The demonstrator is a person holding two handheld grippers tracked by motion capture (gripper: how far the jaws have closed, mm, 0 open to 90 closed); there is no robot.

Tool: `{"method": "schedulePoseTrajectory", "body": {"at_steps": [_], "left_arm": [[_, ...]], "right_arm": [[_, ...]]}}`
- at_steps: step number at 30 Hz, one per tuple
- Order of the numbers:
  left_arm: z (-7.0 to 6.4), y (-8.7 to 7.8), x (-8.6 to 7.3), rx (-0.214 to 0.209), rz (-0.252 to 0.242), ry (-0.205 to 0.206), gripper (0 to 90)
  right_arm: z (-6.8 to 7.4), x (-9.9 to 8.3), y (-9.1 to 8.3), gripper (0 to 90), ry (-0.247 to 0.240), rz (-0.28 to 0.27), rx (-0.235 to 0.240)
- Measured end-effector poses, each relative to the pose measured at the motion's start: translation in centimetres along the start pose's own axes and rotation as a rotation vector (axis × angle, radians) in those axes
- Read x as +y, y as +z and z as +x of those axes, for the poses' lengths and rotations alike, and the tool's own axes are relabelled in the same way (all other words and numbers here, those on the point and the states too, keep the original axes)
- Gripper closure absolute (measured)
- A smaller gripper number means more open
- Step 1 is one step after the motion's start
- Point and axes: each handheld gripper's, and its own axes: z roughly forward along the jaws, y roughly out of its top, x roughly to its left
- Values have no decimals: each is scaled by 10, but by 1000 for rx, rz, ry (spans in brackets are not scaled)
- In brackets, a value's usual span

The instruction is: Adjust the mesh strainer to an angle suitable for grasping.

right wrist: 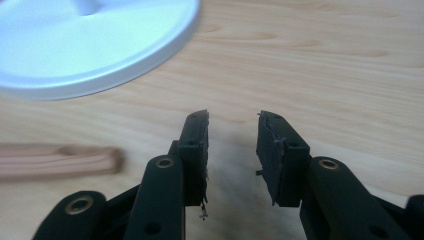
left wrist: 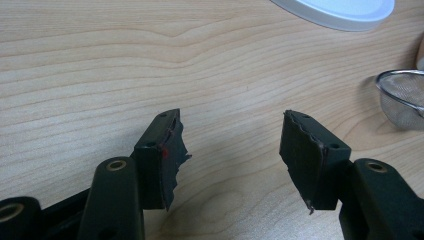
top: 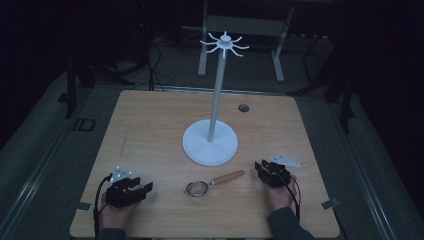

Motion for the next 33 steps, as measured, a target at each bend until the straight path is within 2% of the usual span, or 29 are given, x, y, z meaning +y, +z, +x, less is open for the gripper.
{"method": "schedulePoseTrajectory", "body": {"at_steps": [2,10,17,20,22,29,33], "left_arm": [[0,0,0,-1,-1,-1,427],[-2,0,0,-1,-5,4,428],[-2,0,1,-3,-5,10,435],[-4,-1,2,2,-7,19,440],[-5,-3,4,1,-20,16,440],[-13,-7,13,13,-26,53,455],[-25,-6,25,7,-30,96,460]], "right_arm": [[3,0,-2,656,-11,-2,17],[14,2,-11,677,-53,-12,27],[16,4,-14,698,-52,-11,38],[18,6,-17,700,-71,-10,46],[24,7,-25,705,-108,-25,48],[30,12,-37,705,-123,-34,54],[33,13,-44,652,-149,-18,76]]}}
